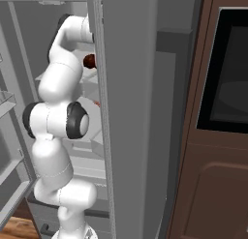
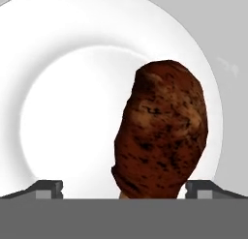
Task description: Retrieve the steak from the fridge and place it on the saucepan with marinade on the stove.
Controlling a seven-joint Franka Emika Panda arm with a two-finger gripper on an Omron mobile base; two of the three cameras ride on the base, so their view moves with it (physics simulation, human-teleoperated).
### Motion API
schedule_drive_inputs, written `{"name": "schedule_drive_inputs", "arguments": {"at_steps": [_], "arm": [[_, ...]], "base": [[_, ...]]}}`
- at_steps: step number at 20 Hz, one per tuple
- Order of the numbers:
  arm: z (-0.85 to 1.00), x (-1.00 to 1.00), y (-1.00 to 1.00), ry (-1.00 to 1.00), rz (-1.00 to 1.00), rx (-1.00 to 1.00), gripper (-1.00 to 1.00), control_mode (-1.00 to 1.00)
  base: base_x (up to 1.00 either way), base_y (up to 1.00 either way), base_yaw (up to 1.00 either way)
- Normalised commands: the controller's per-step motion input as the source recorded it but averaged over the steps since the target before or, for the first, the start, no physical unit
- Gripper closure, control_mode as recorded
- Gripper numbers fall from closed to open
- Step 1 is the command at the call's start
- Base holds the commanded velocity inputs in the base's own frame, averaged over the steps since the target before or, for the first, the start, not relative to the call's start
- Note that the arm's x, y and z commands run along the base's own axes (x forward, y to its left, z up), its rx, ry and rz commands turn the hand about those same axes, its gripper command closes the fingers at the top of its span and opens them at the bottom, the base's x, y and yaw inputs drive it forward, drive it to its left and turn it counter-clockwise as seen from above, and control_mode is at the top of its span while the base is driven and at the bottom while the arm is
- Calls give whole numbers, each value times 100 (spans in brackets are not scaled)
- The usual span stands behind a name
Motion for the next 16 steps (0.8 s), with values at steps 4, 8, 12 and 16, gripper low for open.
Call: {"name": "schedule_drive_inputs", "arguments": {"at_steps": [4, 8, 12, 16], "arm": [[-64, 0, 26, -14, -7, -2, -100, -100], [-70, 0, 25, -14, -5, -1, -100, -100], [-75, 0, 22, -13, -4, 0, -100, -100], [-80, 0, 28, -15, -2, 0, 100, -100]], "base": [[0, 0, 0], [0, 0, 0], [0, 0, 0], [0, 0, 0]]}}
